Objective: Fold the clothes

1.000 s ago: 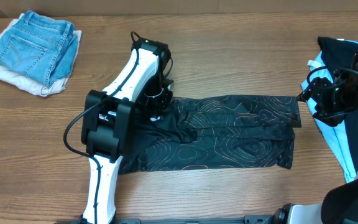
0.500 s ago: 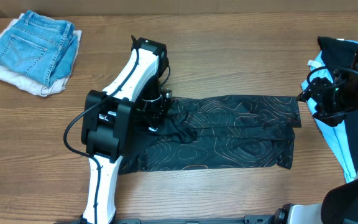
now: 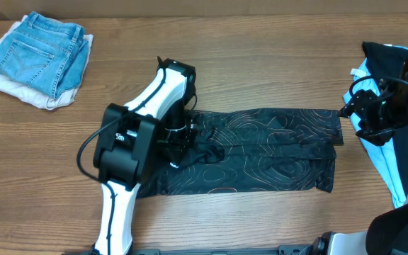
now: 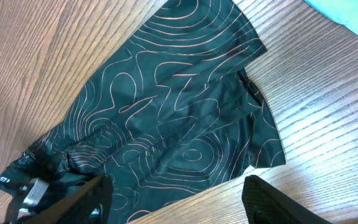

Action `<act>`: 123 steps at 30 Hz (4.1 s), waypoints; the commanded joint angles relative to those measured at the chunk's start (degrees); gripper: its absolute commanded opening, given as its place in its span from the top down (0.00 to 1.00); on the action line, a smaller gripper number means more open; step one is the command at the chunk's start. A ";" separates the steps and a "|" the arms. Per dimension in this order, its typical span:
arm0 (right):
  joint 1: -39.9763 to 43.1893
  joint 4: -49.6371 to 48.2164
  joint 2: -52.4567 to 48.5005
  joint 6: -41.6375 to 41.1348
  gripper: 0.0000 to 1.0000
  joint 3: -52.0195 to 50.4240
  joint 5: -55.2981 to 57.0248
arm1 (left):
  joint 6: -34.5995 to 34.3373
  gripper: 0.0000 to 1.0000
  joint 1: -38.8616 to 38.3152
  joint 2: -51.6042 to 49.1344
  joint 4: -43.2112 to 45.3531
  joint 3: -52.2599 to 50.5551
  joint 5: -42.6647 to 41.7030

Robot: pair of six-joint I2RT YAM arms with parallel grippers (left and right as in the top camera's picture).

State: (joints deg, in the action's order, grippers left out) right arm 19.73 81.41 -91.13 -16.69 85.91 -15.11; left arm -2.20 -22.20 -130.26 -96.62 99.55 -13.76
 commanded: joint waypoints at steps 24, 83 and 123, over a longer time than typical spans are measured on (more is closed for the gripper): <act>-0.59 -0.31 1.07 0.70 0.30 -0.09 -3.87 | -2.45 0.96 0.11 8.98 14.21 -12.44 0.15; -27.17 -15.15 1.01 -8.83 0.30 -9.46 -5.55 | -3.50 0.93 2.56 9.51 25.14 -23.54 -13.53; -26.80 -19.39 1.01 2.62 0.67 -19.04 -22.01 | -6.54 0.41 15.98 21.81 28.20 -21.81 -3.82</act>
State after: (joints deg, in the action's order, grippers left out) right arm -1.61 65.82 -91.11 -14.96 70.61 -27.53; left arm -4.58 -6.28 -109.47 -69.47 77.03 -22.55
